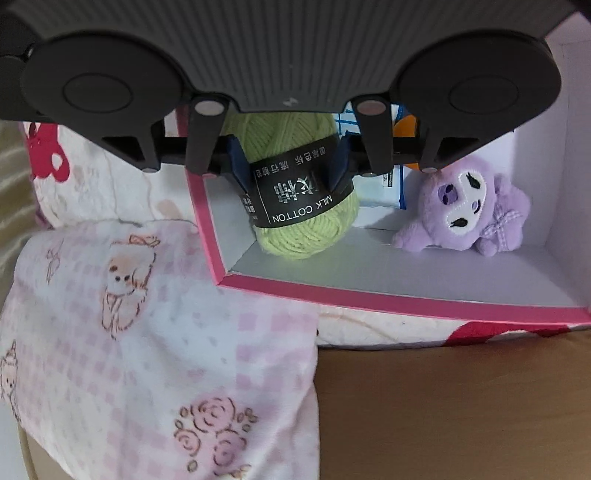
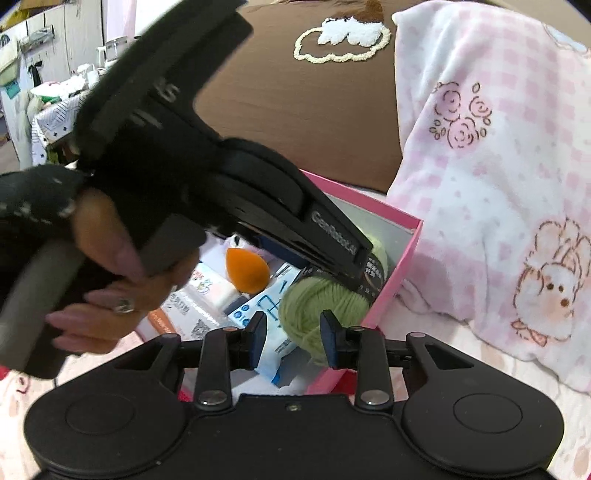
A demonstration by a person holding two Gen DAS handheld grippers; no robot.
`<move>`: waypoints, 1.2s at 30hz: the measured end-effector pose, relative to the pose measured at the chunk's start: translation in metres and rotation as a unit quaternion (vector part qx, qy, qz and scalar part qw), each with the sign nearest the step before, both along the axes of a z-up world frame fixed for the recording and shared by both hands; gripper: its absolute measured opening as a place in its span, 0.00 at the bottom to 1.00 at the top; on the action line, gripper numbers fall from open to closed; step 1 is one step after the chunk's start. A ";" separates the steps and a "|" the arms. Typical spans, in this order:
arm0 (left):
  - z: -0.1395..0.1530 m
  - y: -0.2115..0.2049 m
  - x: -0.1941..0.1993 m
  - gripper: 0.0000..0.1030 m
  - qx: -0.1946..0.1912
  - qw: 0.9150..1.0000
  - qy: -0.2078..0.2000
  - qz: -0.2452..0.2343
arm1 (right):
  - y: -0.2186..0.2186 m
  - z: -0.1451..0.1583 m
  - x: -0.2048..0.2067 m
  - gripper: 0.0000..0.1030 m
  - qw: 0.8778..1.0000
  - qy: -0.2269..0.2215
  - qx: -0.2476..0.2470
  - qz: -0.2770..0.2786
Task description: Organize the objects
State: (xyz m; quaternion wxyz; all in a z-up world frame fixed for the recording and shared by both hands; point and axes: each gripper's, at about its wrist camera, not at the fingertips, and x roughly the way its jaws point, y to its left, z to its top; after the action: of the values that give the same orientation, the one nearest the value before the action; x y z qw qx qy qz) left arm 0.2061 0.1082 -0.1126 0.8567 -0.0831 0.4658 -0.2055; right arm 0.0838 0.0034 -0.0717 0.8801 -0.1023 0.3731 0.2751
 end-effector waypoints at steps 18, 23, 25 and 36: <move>0.043 0.015 -0.051 0.53 -0.002 0.997 0.015 0.073 | -0.030 0.029 -0.018 0.53 0.998 0.031 0.052 -0.018; 0.062 0.009 -0.074 0.57 0.021 0.998 0.008 0.063 | -0.040 0.041 -0.044 0.56 0.997 0.029 0.064 -0.031; 0.067 0.008 -0.083 0.58 0.018 0.998 0.016 0.062 | -0.042 0.047 -0.050 0.57 0.997 0.027 0.063 -0.034; 0.100 -0.001 -0.132 0.58 0.028 0.998 0.015 0.049 | -0.050 0.067 -0.083 0.59 0.998 0.012 0.048 -0.049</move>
State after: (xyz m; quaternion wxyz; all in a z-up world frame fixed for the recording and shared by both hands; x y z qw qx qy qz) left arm 0.0739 0.1069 -0.0123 0.8609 -0.0850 0.4791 -0.1488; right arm 0.0004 -0.0471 -0.0044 0.8920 -0.0387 0.3742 0.2505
